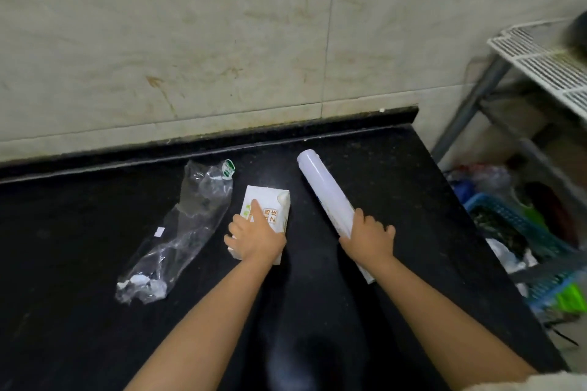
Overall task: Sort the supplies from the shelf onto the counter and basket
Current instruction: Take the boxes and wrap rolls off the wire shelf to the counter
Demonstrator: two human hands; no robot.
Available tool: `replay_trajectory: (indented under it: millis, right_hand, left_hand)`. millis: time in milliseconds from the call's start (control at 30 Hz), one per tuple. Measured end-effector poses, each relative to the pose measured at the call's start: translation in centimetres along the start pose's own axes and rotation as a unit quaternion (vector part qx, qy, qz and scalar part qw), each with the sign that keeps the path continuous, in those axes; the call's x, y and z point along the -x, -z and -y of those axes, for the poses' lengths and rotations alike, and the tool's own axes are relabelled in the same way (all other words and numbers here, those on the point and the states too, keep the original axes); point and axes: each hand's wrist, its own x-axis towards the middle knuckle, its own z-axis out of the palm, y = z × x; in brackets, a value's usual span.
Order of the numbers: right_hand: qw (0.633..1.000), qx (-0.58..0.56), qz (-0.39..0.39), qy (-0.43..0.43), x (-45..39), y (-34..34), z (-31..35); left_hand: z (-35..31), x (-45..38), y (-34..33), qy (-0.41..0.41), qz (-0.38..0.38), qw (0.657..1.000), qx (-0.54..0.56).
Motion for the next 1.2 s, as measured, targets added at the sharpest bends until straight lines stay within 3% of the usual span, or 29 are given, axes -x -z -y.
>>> replay_trajectory:
  millis: [167, 367, 533, 667, 800, 933, 1200]
  right_hand:
    - [1.000, -0.012, 0.007, -0.004, 2.0, 1.0, -0.6]
    - [0.999, -0.016, -0.020, -0.026, 4.7, 6.3, -5.4]
    - [0.987, 0.034, -0.139, -0.078, 7.4, 14.4, -11.7]
    - [0.968, 0.080, -0.210, -0.114, 10.2, 21.2, -18.2]
    - [0.958, 0.060, -0.240, -0.144, 12.8, 27.3, -25.9]
    - [0.954, 0.031, -0.266, -0.135, 14.6, 30.8, -33.2]
    - [0.951, 0.011, -0.285, -0.122, 12.7, 33.9, -42.6]
  left_hand:
    - [-0.5, 0.6, 0.5, -0.164, -0.040, 0.984, -0.050]
    - [-8.1, 1.9, 3.1, -0.401, -0.031, 0.906, -0.131]
    - [-17.1, 7.0, 5.4, -0.501, -0.043, 0.845, -0.179]
    - [-24.5, 13.2, 7.3, -0.551, -0.083, 0.811, -0.179]
    - [-31.5, 20.2, 8.7, -0.576, -0.101, 0.799, -0.139]
    - [-37.7, 26.8, 8.6, -0.575, -0.114, 0.806, -0.083]
    - [-45.8, 32.5, 7.0, -0.512, -0.128, 0.834, -0.164]
